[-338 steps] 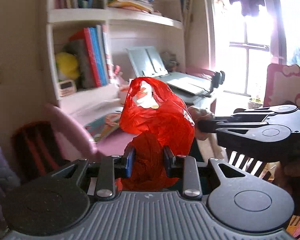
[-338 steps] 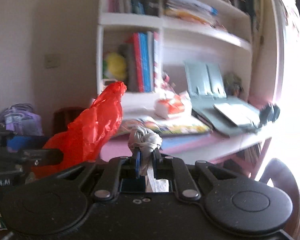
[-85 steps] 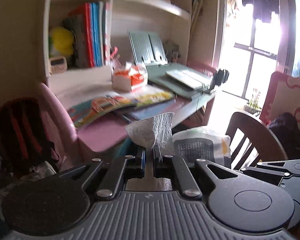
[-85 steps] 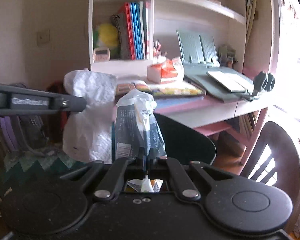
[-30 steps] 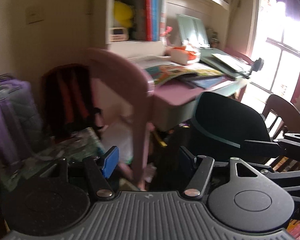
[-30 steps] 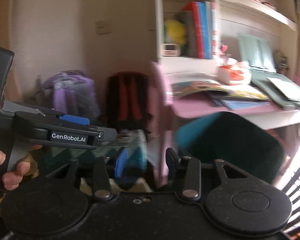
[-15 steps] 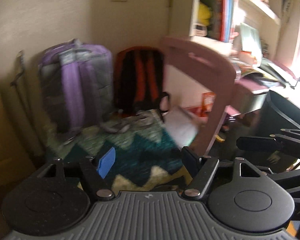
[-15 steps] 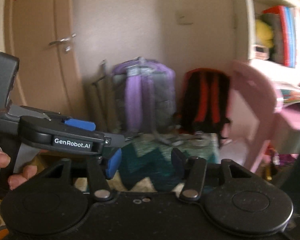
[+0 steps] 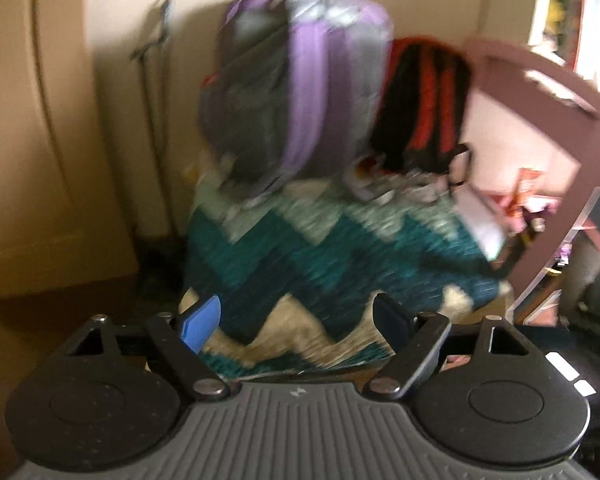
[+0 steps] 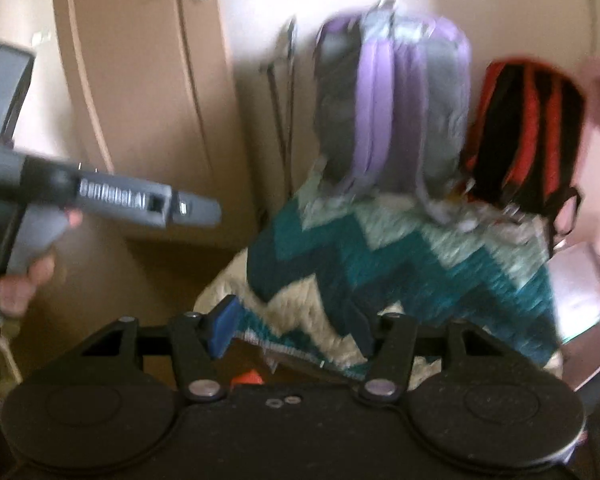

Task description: Collect trash

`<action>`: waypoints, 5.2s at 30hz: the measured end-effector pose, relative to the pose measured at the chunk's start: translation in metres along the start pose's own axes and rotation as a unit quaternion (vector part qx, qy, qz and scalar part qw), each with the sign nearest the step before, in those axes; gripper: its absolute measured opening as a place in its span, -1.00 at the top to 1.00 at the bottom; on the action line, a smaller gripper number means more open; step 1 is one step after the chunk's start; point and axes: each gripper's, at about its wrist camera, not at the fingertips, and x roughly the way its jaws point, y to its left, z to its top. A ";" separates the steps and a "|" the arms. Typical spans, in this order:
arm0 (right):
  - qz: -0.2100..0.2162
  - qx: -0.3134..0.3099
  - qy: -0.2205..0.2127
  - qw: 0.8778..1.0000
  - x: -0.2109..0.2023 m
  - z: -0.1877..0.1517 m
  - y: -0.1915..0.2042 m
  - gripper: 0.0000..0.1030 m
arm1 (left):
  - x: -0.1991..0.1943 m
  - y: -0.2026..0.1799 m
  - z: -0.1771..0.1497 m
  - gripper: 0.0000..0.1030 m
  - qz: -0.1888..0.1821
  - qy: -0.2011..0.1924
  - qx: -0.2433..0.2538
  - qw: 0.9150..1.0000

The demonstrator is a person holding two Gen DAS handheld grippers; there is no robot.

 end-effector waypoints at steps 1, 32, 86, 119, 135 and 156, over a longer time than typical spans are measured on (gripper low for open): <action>0.002 -0.002 0.011 1.000 0.015 -0.007 0.001 -0.13 | 0.015 0.012 -0.007 -0.63 0.006 0.008 -0.009 1.000; 0.128 -0.149 0.347 0.917 0.369 -0.251 0.058 -0.13 | 0.341 0.184 -0.299 -0.63 0.090 0.383 -0.196 0.898; 0.158 -0.082 0.444 0.878 0.462 -0.314 0.064 0.20 | 0.335 0.240 -0.418 -0.03 0.071 0.451 -0.360 0.813; 0.116 -0.026 0.364 0.924 0.424 -0.265 0.013 0.97 | 0.339 0.197 -0.352 -0.02 0.008 0.359 -0.238 0.902; 0.021 -0.105 0.351 0.930 0.426 -0.270 0.017 0.55 | 0.342 0.218 -0.381 -0.02 0.058 0.382 -0.235 0.892; 0.165 -0.141 0.307 0.927 0.453 -0.260 0.125 0.27 | 0.337 0.248 -0.399 -0.02 0.095 0.367 -0.290 0.878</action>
